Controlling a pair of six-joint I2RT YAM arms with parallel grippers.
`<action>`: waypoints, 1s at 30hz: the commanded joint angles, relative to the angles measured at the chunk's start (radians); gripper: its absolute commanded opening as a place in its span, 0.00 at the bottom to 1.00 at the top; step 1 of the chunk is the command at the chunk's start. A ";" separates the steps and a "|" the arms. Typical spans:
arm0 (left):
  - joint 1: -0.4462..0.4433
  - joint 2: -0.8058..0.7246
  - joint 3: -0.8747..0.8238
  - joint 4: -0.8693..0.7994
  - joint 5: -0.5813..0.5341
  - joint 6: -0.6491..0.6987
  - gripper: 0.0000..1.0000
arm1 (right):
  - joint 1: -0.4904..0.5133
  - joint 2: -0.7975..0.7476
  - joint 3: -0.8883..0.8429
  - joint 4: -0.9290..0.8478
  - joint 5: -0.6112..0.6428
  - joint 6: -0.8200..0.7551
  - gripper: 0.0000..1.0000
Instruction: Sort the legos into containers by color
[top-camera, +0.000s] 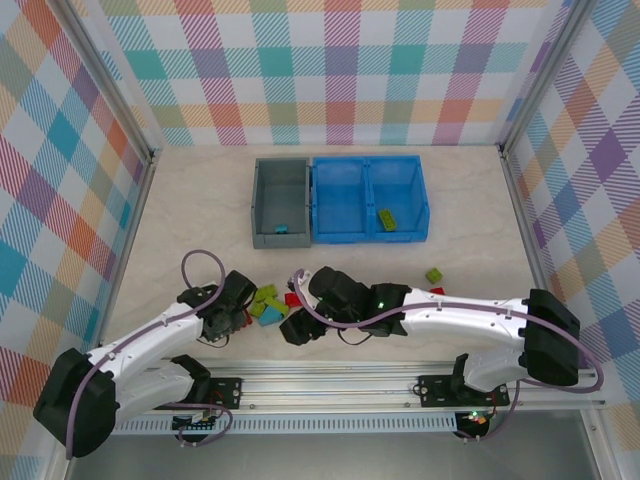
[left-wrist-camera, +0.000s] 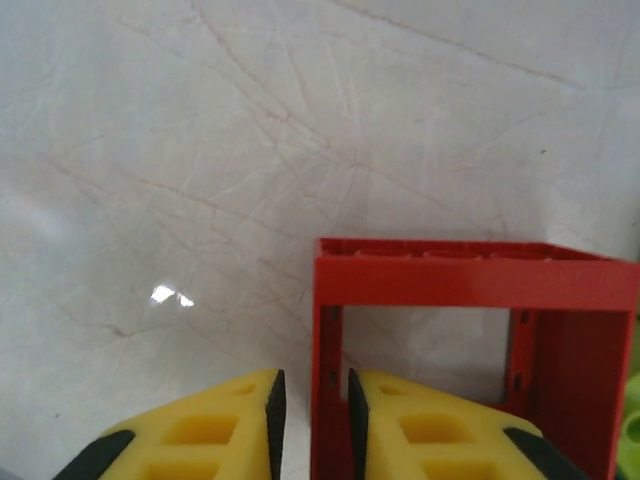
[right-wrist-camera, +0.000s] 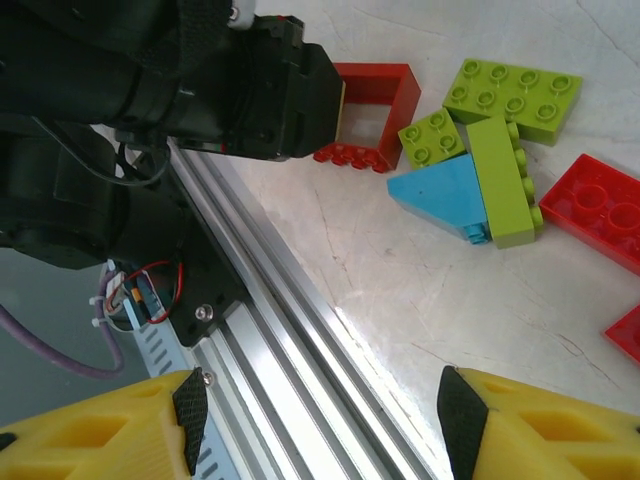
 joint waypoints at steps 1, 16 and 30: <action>0.013 0.000 -0.001 0.026 -0.030 0.032 0.13 | 0.008 0.002 0.034 0.033 -0.001 0.015 0.64; -0.051 0.218 0.724 -0.186 0.009 0.355 0.00 | -0.093 -0.267 0.078 -0.149 0.522 0.074 0.59; -0.068 1.171 1.789 -0.269 0.104 0.523 0.00 | -0.440 -0.278 0.185 -0.231 0.506 0.157 0.64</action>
